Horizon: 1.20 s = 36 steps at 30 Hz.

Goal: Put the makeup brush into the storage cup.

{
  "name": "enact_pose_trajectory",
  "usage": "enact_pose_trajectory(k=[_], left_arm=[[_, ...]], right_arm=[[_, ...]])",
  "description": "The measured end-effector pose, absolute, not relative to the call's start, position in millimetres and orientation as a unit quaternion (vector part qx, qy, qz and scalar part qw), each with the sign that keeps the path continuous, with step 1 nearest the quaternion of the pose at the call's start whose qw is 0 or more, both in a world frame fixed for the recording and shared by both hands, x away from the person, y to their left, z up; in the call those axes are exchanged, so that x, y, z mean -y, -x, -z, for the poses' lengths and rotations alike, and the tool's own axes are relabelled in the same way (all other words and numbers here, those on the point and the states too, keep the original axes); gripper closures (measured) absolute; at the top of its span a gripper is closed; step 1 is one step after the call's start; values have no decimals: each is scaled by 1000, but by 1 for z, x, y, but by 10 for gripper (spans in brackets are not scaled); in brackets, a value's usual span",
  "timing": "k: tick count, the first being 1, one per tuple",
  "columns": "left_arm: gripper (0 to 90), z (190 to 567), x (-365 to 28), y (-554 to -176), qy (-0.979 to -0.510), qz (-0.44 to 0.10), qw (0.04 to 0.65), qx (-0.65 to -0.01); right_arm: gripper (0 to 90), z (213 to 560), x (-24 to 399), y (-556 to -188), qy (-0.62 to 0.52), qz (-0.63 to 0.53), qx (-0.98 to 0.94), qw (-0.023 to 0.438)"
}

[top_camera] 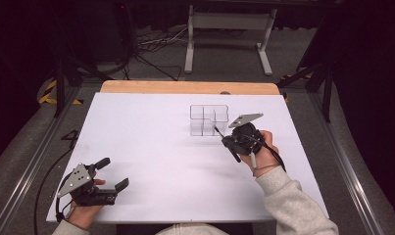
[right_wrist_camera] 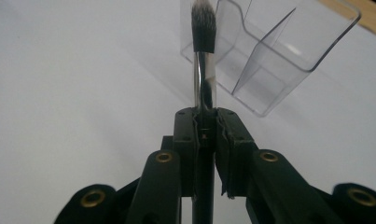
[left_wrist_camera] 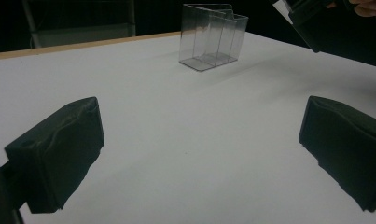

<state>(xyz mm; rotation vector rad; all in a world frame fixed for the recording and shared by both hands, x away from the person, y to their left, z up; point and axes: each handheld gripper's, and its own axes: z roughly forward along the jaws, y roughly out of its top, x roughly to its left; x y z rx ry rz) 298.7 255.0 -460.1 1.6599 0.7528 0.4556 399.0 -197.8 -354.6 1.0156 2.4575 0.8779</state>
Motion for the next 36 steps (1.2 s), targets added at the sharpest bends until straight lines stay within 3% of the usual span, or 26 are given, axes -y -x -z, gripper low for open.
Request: enact_pose_trajectory(k=[36], left_arm=[[9,460,-255,-299,-715,-194,590,-323]], right_arm=[[797,350,218,-382,-365,-499,-751,233]])
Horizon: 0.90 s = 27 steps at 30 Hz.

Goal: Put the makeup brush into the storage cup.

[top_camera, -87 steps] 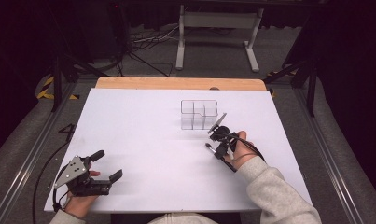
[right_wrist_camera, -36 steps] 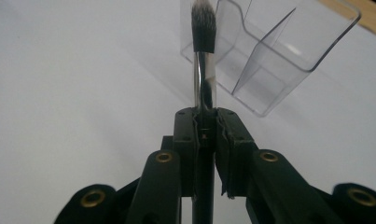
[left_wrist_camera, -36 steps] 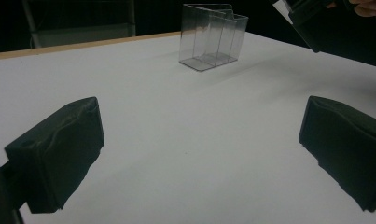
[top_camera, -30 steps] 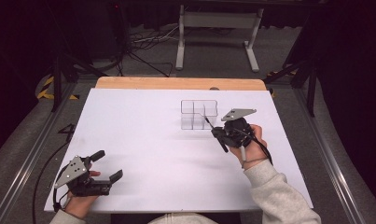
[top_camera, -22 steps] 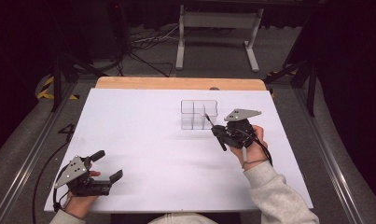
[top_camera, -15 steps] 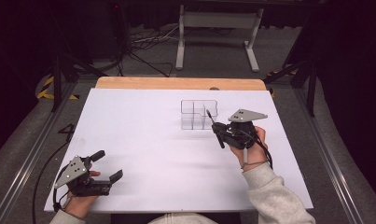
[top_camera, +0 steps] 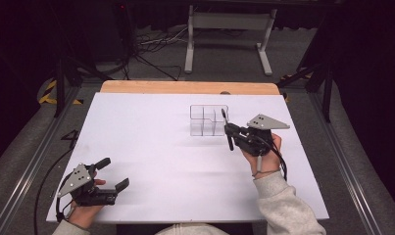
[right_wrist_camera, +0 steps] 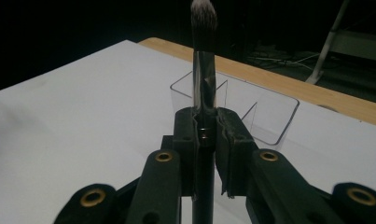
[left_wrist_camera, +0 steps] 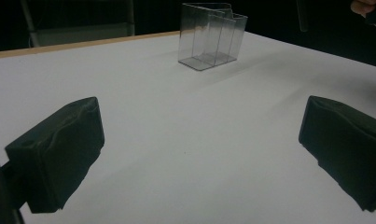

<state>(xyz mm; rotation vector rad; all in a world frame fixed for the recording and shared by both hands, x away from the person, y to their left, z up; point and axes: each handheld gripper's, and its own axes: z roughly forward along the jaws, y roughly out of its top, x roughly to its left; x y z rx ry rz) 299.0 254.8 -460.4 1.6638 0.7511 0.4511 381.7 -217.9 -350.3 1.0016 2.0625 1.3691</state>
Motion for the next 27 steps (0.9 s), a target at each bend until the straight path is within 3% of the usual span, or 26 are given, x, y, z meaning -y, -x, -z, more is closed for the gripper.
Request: enact_pose_trajectory(k=[17,27], left_arm=[[9,460,-255,-299,-713,-194,591,-324],[9,460,-255,-299,-714,-193,591,-323]], right_arm=[[796,352,213,-387,-359,-529,-709,297],[796,348,207,-400,-358,-529,-709,298]])
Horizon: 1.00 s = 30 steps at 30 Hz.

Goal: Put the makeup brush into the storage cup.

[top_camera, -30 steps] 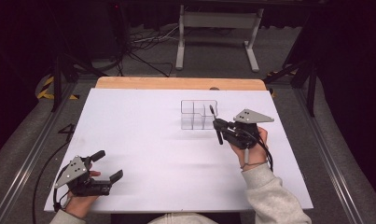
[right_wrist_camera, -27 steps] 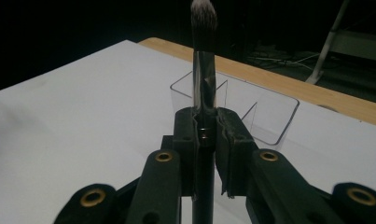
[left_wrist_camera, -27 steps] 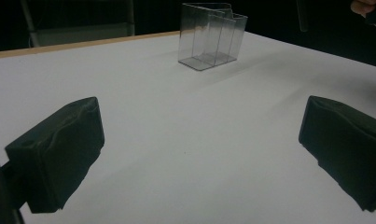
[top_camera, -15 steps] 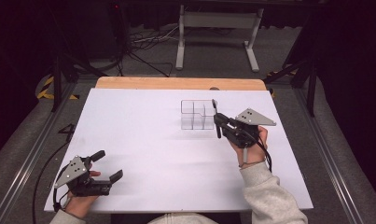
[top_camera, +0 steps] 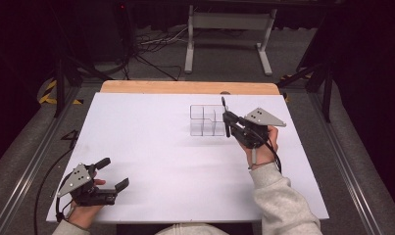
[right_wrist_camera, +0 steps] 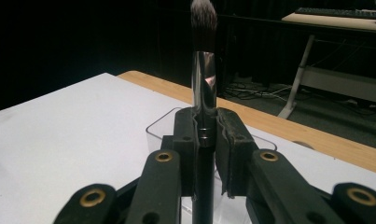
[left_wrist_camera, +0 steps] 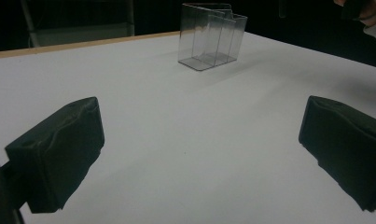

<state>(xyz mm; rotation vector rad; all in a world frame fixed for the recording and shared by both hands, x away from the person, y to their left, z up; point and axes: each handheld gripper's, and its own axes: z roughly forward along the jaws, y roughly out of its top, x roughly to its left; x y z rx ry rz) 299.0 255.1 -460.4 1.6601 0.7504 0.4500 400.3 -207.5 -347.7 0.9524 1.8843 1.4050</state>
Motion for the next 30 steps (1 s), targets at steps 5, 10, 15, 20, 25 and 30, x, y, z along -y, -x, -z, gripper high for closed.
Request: enact_pose_trajectory(k=[5,10,15,20,25,30], left_arm=[[9,460,-255,-299,-713,-194,592,-322],[9,461,-255,-299,-714,-193,591,-321],[9,460,-255,-299,-714,-193,591,-322],[9,461,-255,-299,-714,-193,592,-321],[9,461,-256,-299,-714,-193,592,-321],[9,460,-256,-299,-714,-193,592,-320]], right_arm=[[796,346,207,-409,-360,-532,-704,304],[796,346,207,-417,-359,-535,-699,311],[795,345,206,-424,-356,-534,-699,315],[795,345,206,-432,-356,-538,-695,316],[795,343,205,-439,-361,-535,-694,320],[794,343,204,-445,-361,-536,-691,322]])
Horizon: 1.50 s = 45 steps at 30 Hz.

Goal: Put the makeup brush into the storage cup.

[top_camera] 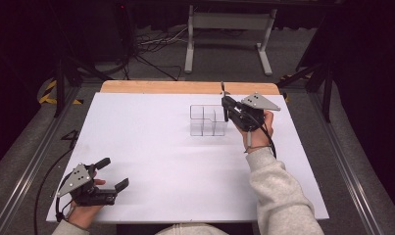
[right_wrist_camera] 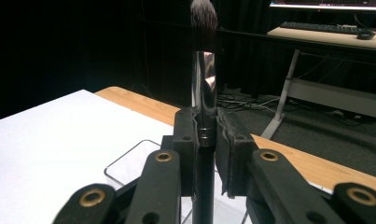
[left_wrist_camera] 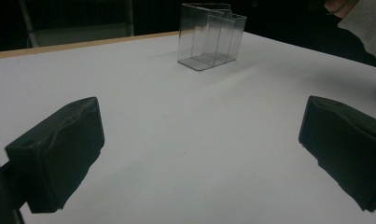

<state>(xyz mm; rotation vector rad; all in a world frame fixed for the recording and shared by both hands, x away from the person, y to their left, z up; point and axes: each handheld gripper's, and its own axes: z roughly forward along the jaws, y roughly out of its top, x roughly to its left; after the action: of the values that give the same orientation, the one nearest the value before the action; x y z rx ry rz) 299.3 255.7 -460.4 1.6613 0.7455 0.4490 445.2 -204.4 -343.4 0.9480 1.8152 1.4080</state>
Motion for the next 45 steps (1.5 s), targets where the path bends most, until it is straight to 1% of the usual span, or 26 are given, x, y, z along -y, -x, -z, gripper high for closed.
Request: enact_pose_trajectory(k=[17,35,45], left_arm=[[9,461,-256,-299,-714,-191,591,-321],[9,461,-256,-299,-714,-191,592,-321],[9,461,-256,-299,-714,-191,592,-322]], right_arm=[[794,357,202,-464,-365,-539,-682,334],[793,372,203,-476,-377,-538,-677,333],[793,380,205,-477,-384,-531,-681,328]])
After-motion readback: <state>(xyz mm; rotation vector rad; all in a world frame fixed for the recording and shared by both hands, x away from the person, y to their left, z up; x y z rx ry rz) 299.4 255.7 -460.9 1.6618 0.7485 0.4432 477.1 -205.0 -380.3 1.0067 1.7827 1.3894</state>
